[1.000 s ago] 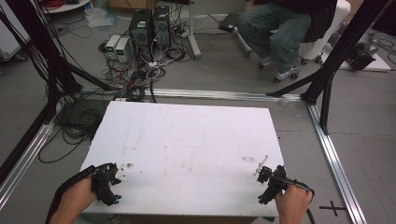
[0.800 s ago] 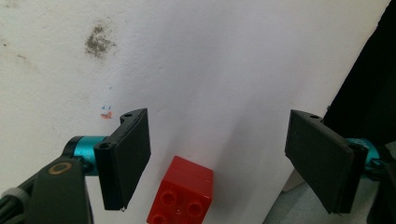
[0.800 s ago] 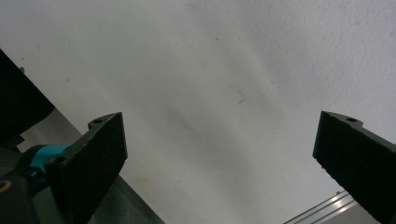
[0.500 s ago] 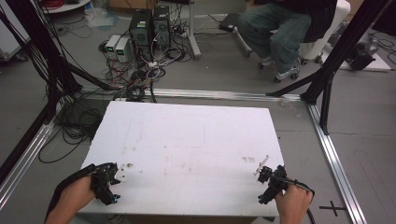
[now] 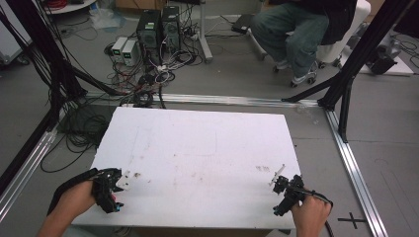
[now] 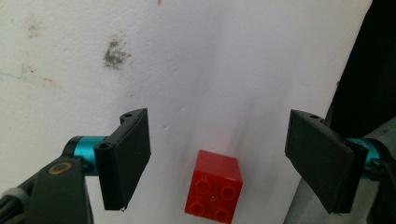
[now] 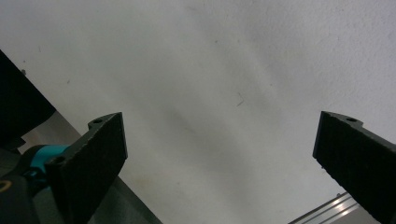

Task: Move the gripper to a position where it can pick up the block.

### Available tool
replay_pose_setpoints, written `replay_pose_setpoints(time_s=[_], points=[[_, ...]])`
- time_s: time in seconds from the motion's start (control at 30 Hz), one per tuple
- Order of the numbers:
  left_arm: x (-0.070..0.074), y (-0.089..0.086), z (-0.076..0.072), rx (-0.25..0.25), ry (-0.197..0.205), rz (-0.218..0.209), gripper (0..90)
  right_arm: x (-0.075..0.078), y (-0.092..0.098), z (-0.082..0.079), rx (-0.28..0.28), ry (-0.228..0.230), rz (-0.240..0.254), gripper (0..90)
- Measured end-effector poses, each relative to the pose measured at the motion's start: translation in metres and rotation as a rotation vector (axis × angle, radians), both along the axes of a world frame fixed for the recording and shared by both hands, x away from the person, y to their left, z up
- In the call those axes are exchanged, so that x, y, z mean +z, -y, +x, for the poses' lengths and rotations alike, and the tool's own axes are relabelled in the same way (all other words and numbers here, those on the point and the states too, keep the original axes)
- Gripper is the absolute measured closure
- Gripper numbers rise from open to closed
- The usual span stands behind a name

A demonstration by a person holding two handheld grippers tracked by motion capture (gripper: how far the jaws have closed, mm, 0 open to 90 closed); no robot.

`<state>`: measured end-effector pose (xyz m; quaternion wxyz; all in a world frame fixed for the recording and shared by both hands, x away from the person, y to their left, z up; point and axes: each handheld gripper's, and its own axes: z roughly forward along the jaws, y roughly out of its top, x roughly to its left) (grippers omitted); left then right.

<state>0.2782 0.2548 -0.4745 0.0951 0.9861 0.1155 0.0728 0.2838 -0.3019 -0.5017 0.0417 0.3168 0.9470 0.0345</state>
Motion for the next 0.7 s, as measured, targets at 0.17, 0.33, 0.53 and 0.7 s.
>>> replay_pose_setpoints(time_s=[0.17, 0.33, 0.53, 0.7], points=[[0.002, -0.005, 0.002, -0.016, -0.001, 0.005, 22.7, -0.001, 0.000, 0.000, 0.001, -0.001, 0.003, 2.0], [0.005, -0.009, 0.003, -0.053, -0.003, 0.013, 22.7, -0.001, 0.000, 0.000, 0.000, -0.001, 0.002, 2.0], [0.007, -0.015, 0.004, -0.086, -0.005, 0.020, 22.7, -0.001, 0.000, 0.000, 0.001, 0.002, 0.005, 2.0], [0.008, -0.020, 0.005, -0.107, -0.010, 0.029, 22.7, -0.001, 0.000, 0.000, 0.003, 0.003, 0.007, 2.0]])
